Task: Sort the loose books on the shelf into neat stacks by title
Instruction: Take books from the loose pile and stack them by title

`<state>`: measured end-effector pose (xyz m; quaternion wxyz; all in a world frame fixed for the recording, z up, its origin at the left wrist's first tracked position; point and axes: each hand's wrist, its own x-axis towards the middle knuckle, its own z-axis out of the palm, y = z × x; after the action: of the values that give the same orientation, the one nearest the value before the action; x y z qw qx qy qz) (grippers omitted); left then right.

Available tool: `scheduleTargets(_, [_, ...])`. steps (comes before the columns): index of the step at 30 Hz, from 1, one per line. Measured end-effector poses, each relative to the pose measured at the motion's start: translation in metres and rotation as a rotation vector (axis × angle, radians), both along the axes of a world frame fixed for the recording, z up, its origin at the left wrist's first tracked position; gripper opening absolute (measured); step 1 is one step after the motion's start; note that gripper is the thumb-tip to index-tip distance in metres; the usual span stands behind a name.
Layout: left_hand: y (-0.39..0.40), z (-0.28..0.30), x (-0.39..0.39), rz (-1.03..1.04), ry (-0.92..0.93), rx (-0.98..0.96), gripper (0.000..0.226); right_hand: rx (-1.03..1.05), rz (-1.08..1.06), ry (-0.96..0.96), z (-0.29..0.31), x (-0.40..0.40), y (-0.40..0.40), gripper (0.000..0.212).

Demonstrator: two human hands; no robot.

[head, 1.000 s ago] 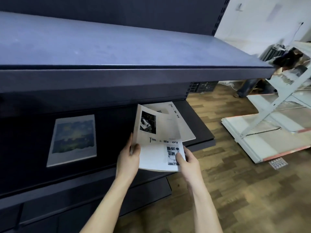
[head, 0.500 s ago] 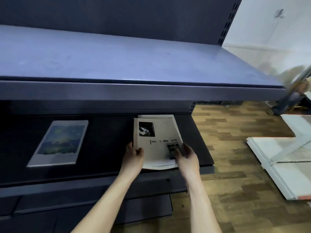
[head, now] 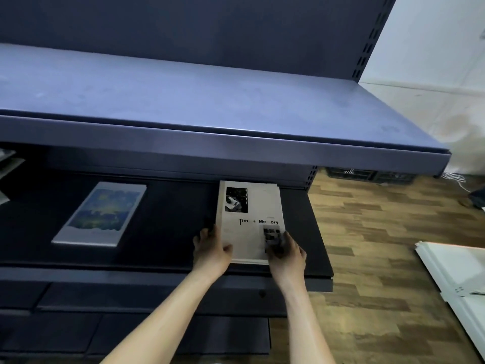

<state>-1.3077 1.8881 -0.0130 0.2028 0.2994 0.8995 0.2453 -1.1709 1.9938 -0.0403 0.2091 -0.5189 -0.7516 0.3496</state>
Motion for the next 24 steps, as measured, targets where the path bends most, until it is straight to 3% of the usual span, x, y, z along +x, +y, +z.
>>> scheduleTargets(3, [0.001, -0.005, 0.006, 0.039, -0.005, 0.024, 0.069, -0.004, 0.036, -0.019, -0.006, 0.003, 0.002, 0.051])
scheduleTargets(16, [0.006, 0.0, 0.023, 0.056, 0.139, -0.105, 0.054, 0.026, 0.058, 0.011, -0.013, 0.008, -0.01, 0.064])
scheduleTargets(24, [0.0, 0.004, 0.017, 0.036, 0.043, -0.069, 0.057, -0.022, 0.042, -0.048, 0.001, 0.007, -0.008, 0.064])
